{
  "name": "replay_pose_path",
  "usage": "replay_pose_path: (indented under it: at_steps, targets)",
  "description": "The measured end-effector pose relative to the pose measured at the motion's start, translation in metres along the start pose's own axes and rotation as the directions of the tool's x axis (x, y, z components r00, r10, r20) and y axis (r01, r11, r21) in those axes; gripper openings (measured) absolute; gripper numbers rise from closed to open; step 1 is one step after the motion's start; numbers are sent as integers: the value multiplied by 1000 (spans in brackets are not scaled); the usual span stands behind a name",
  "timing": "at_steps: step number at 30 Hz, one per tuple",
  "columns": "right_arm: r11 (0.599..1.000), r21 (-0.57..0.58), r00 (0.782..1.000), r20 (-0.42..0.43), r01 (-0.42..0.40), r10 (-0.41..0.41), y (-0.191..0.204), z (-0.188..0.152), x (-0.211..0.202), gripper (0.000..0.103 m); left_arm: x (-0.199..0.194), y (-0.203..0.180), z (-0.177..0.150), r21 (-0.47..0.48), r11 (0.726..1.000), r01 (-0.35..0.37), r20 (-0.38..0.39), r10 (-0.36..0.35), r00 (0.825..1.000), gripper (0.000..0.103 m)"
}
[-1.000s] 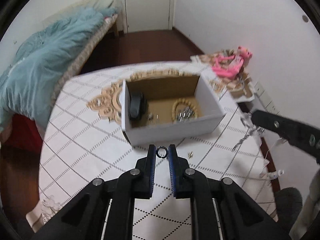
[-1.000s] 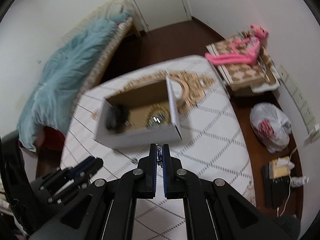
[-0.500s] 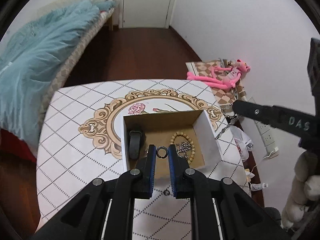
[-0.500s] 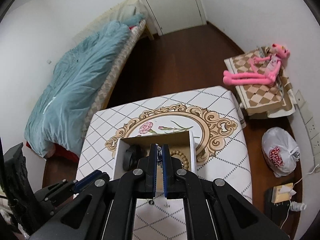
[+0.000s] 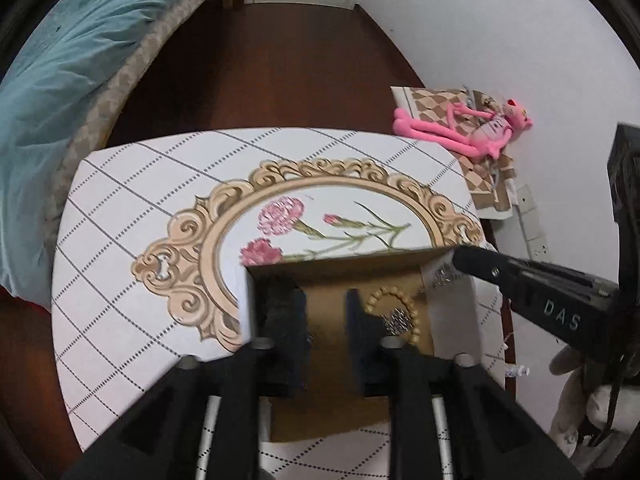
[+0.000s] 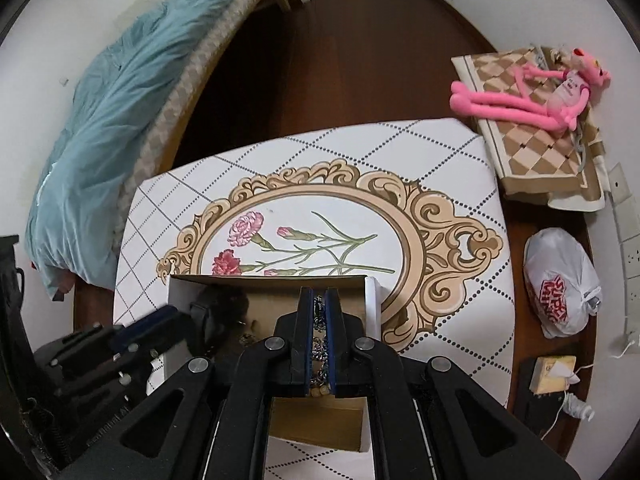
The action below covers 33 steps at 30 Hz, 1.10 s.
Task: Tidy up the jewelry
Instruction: 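Carry the ring and chain into the box and open both tools, then lift both open tools out of the box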
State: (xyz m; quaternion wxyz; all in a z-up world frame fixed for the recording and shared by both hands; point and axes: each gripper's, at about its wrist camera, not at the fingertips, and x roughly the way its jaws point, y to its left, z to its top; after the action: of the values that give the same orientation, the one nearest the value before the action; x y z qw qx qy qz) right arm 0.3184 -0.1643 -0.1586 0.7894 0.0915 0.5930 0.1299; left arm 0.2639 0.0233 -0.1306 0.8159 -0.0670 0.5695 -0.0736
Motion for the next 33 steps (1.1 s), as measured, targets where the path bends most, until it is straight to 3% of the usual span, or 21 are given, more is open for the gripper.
replay_pose_path:
  at_steps: [2, 5, 7, 9, 11, 13, 15, 19, 26, 33]
  targets:
    - [1000, 3, 1000, 5, 6, -6, -1, 0, -2, 13, -6, 5, 2, -12, 1000, -4, 27, 5, 1000, 67]
    - [1000, -1, 1000, 16, 22, -22, -2, 0, -5, 27, -15, 17, 4, -40, 999, -22, 50, 23, 998, 70]
    - [1000, 4, 999, 24, 22, -22, -3, -3, -9, 43, -19, 26, 2, -55, 997, -46, 62, 49, 997, 78]
    - [999, 0, 998, 36, 52, -52, -3, -5, -12, 49, -22, 32, -2, -68, 996, -64, 71, 69, 995, 95]
    - [997, -7, 996, 47, 76, -76, -3, -10, -15, 59, -23, 38, -7, -75, 992, -99, 80, 105, 991, 95]
    - [992, -26, 991, 47, 125, -124, 0, -17, -15, 85, -22, 41, -13, -77, 989, -129, 81, 135, 987, 98]
    - [980, -52, 981, 52, 192, -189, 4, -27, -14, 94, -21, 43, -21, -76, 985, -154, 90, 161, 983, 103]
    - [964, -81, 967, 46, 252, -249, 8, -44, -9, 95, -18, 40, -36, -56, 978, -200, 102, 205, 974, 103]
    - [954, -88, 957, 62, 286, -282, 15, -71, -8, 97, -18, 32, -59, -51, 977, -206, 94, 210, 973, 103]
    - [953, -64, 948, 143, 295, -284, 21, -90, -39, 97, -41, 23, -77, -57, 969, -242, 140, 248, 959, 103]
